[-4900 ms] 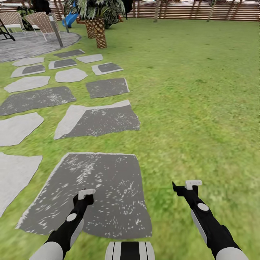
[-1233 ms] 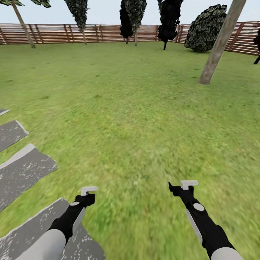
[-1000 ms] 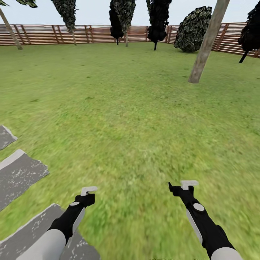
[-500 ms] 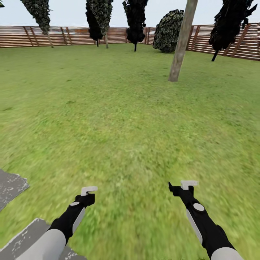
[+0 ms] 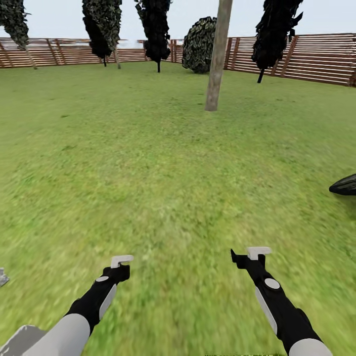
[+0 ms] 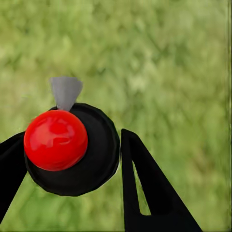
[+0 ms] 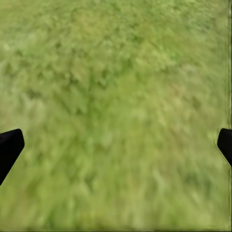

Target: In the garden, pick up the pesticide atomizer on the floor and spray pesticide onto both trees until each tree trunk is fully covered.

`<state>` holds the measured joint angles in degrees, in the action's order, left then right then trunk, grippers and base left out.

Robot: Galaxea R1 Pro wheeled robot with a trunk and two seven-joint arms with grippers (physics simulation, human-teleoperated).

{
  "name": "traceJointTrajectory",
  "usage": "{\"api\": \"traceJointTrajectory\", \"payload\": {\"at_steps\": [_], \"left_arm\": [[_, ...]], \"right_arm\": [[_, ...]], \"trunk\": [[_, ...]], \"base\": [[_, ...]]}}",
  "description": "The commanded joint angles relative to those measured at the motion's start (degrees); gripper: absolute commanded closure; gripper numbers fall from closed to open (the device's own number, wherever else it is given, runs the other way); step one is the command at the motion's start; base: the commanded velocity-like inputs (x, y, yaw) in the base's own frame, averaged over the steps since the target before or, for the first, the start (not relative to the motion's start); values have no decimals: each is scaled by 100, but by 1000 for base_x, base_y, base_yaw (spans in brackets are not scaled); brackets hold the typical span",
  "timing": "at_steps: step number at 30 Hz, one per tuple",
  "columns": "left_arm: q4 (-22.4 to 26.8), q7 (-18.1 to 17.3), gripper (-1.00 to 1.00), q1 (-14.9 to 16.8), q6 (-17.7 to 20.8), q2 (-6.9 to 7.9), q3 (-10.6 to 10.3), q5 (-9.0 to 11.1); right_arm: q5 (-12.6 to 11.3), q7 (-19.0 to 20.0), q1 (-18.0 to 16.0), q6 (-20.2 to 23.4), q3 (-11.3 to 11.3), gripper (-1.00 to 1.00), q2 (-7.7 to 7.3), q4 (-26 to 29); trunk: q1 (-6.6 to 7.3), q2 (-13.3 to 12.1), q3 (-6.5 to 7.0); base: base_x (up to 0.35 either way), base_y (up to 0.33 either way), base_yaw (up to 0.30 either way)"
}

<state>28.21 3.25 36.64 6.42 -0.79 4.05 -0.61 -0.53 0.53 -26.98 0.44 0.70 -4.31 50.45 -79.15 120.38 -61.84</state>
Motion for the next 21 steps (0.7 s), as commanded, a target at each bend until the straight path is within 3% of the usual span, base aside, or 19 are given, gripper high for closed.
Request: {"api": "traceJointTrajectory", "payload": {"at_steps": [1,21], "left_arm": [[1,0,100,-1,0,1,-1,0],[1,4,100,-1,0,6,-3,0]], "right_arm": [[0,0,0,0,0,-100,0,0],[0,0,0,0,0,-100,0,1]], "trunk": [[0,0,3],[0,0,65]], "base": [[0,0,-300],[0,0,-300]]}}
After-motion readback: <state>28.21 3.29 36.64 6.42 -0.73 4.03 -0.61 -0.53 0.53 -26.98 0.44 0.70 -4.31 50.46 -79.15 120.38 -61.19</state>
